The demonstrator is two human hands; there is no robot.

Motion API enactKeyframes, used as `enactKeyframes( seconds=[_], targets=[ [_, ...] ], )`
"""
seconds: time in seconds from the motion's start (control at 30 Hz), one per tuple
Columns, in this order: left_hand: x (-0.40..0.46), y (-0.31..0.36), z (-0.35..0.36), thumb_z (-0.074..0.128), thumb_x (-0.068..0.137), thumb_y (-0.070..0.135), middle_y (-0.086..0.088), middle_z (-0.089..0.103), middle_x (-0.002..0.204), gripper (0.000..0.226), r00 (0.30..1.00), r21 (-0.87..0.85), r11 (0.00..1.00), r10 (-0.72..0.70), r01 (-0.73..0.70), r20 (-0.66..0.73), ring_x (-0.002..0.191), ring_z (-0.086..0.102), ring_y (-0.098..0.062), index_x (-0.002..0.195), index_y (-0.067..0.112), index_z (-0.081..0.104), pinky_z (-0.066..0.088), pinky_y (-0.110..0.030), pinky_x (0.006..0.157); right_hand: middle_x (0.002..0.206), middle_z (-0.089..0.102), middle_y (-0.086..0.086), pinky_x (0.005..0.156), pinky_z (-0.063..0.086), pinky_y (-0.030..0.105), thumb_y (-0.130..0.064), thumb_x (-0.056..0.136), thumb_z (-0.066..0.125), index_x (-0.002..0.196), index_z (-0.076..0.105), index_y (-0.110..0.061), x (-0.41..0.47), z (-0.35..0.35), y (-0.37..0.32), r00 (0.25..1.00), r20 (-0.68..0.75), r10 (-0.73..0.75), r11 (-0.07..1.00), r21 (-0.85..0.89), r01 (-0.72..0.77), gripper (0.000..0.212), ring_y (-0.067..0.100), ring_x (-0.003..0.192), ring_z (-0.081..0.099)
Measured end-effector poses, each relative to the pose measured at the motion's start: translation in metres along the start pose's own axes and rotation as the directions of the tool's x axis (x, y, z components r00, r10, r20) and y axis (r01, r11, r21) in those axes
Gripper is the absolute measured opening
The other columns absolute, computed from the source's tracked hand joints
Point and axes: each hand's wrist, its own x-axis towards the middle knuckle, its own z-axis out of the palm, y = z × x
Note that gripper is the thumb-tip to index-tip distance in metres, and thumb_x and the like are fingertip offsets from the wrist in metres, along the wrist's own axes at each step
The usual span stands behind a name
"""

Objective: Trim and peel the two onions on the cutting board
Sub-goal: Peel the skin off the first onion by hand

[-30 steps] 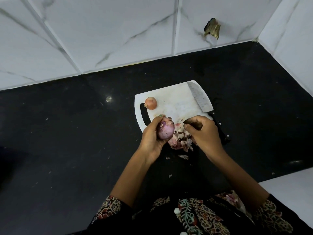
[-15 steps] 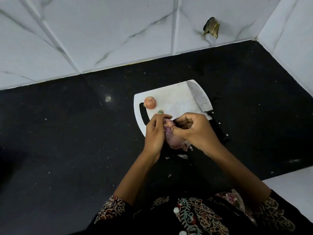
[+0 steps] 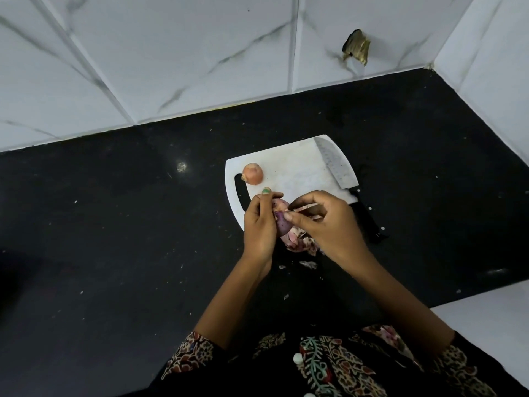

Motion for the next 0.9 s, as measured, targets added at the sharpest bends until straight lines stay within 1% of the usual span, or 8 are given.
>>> enactKeyframes(
  seconds=[0.17, 0.27, 0.4, 0.57, 0.67, 0.73, 0.8, 0.9],
  targets=[
    [-0.001, 0.002, 0.001, 0.040, 0.102, 0.030, -0.001, 0.065, 0.083, 0.032, 1.000, 0.009, 1.000, 0.003, -0.003, -0.022, 0.081, 0.064, -0.009, 0.088, 0.017, 0.065, 0.052, -0.032, 0.080, 0.093, 0.063, -0.001, 0.078, 0.051, 0.026, -0.018, 0.088, 0.064, 0.089, 0.062, -0.016, 0.000, 0.007, 0.004, 1.000, 0.009, 0.028, 0.997, -0.073, -0.028, 0.004, 0.009, 0.086, 0.063],
    [0.000, 0.002, -0.001, 0.042, 0.101, 0.036, -0.015, 0.066, 0.098, 0.034, 0.998, -0.051, 0.997, -0.061, 0.060, -0.025, 0.094, 0.064, -0.025, 0.088, 0.018, 0.068, 0.052, -0.043, 0.089, 0.086, 0.067, 0.002, 0.077, 0.056, 0.035, -0.012, 0.091, 0.059, 0.087, 0.061, -0.015, 0.003, 0.004, 0.005, 0.986, -0.010, 0.166, 0.970, 0.181, -0.162, 0.006, 0.017, 0.082, 0.067],
    [0.002, 0.002, -0.002, 0.046, 0.099, 0.040, -0.012, 0.067, 0.098, 0.033, 0.992, -0.124, 0.985, -0.126, 0.122, -0.027, 0.094, 0.066, -0.024, 0.090, 0.016, 0.067, 0.054, -0.041, 0.084, 0.077, 0.066, 0.009, 0.057, 0.055, 0.020, 0.000, 0.090, 0.058, 0.087, 0.060, -0.002, 0.005, 0.000, 0.008, 0.946, -0.069, 0.318, 0.854, 0.454, -0.254, 0.004, 0.010, 0.057, 0.066],
    [0.002, 0.004, -0.001, 0.043, 0.099, 0.041, -0.006, 0.071, 0.087, 0.037, 0.988, -0.146, 0.978, -0.152, 0.150, -0.003, 0.086, 0.067, -0.019, 0.091, 0.013, 0.067, 0.054, -0.034, 0.077, 0.080, 0.067, 0.007, 0.060, 0.057, 0.022, 0.002, 0.091, 0.055, 0.087, 0.064, -0.006, 0.004, -0.004, 0.030, 0.934, -0.225, 0.278, 0.955, 0.174, -0.242, 0.013, 0.010, 0.061, 0.067],
    [0.001, 0.004, -0.001, 0.039, 0.101, 0.042, -0.010, 0.071, 0.094, 0.043, 0.992, -0.100, 0.988, -0.123, 0.120, -0.024, 0.094, 0.068, -0.023, 0.087, 0.015, 0.069, 0.055, -0.036, 0.080, 0.091, 0.064, 0.009, 0.080, 0.051, 0.034, -0.005, 0.095, 0.046, 0.091, 0.066, -0.005, 0.006, -0.006, 0.035, 0.984, -0.126, 0.124, 0.953, -0.262, -0.154, 0.020, 0.020, 0.085, 0.063],
    [0.001, 0.001, -0.002, 0.036, 0.102, 0.041, -0.011, 0.071, 0.097, 0.044, 0.996, -0.053, 0.996, -0.078, 0.076, -0.037, 0.097, 0.068, -0.024, 0.087, 0.016, 0.069, 0.055, -0.037, 0.084, 0.088, 0.054, 0.010, 0.081, 0.043, 0.035, -0.020, 0.099, 0.043, 0.071, 0.056, -0.013, 0.004, -0.006, 0.028, 0.996, -0.051, 0.077, 0.909, -0.407, -0.091, 0.032, 0.025, 0.089, 0.055],
    [0.000, -0.001, -0.002, 0.033, 0.103, 0.038, -0.012, 0.071, 0.097, 0.045, 0.999, 0.016, 1.000, -0.005, 0.006, -0.040, 0.097, 0.068, -0.023, 0.089, 0.015, 0.069, 0.054, -0.036, 0.088, 0.078, 0.051, 0.014, 0.072, 0.037, 0.034, -0.032, 0.099, 0.043, 0.062, 0.049, -0.012, 0.001, -0.007, 0.015, 0.998, -0.003, 0.058, 0.943, -0.328, -0.056, 0.043, 0.023, 0.081, 0.053],
    [-0.001, -0.002, -0.002, 0.031, 0.104, 0.033, -0.008, 0.070, 0.085, 0.045, 0.996, 0.097, 0.992, 0.086, -0.084, -0.016, 0.083, 0.068, -0.014, 0.089, 0.011, 0.067, 0.055, -0.028, 0.079, 0.085, 0.069, 0.008, 0.076, 0.049, 0.032, -0.038, 0.090, 0.059, 0.088, 0.068, -0.011, 0.001, -0.007, -0.002, 0.983, 0.141, 0.114, 0.994, -0.018, -0.112, 0.029, 0.015, 0.081, 0.065]
  ],
)
